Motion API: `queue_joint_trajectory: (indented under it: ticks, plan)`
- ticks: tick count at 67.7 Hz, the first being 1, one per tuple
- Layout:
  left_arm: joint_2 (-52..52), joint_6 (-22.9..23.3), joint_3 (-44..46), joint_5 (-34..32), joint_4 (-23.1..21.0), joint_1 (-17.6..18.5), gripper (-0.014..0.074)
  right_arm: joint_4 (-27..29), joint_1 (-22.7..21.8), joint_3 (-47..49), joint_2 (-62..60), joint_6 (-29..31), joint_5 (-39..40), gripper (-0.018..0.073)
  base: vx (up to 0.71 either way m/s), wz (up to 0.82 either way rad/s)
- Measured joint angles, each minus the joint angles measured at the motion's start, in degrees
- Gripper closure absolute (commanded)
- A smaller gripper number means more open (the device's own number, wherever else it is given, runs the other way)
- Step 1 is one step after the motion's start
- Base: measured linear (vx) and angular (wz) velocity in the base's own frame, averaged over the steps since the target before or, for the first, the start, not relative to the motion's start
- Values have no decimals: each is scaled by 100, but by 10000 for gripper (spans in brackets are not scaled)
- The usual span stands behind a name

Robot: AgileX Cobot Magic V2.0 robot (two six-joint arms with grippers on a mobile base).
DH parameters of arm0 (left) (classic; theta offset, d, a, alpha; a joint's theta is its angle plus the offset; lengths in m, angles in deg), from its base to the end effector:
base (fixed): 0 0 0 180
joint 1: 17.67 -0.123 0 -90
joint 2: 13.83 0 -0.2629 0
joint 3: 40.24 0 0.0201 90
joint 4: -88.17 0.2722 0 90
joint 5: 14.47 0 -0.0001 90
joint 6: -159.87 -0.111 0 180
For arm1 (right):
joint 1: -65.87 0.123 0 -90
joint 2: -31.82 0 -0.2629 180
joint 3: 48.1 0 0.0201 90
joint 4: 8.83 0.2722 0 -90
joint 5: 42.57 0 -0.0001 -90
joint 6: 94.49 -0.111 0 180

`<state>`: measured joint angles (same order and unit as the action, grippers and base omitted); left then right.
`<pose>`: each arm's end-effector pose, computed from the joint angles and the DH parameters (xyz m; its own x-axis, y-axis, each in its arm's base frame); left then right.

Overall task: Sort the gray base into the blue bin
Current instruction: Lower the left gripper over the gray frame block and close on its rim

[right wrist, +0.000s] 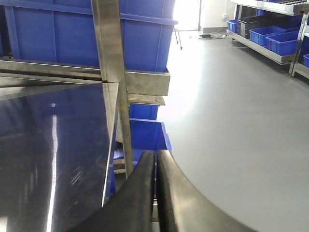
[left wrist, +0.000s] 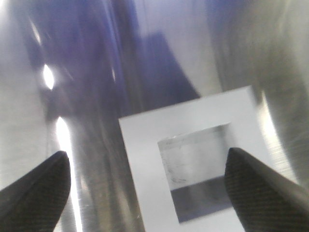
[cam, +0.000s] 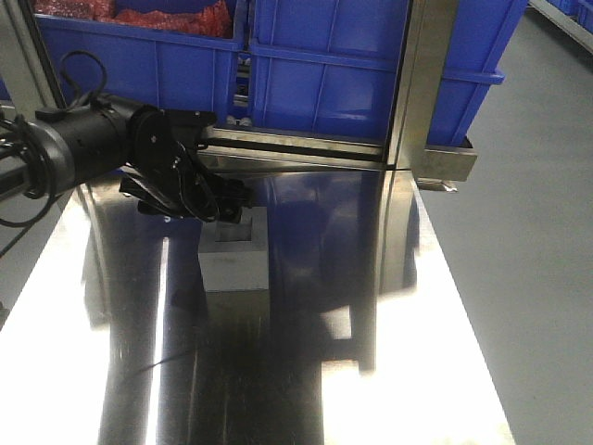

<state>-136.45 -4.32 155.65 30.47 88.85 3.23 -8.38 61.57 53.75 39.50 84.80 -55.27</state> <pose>0.4308 -0.1635 0.1876 -0.8864 0.0555 -0.4596 0.1231 0.9853 -0.1183 0.1189 -0.0087 0.1814 -0.1464 0.0311 -0.9887 0.0762 0.9969 0.0201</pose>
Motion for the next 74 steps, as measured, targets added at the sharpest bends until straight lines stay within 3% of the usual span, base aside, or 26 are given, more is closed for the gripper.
queue_joint_trajectory:
  ticks: [45,56,74]
  plan:
    - [-291,19,34,110,-67,0,29,0,0,0,0,0,0,564,0,0]
    - [-291,19,38,155,-67,0,135,0,0,0,0,0,0,564,0,0]
    - [-291,10,50,202,-67,0,416,0,0,0,0,0,0,564,0,0]
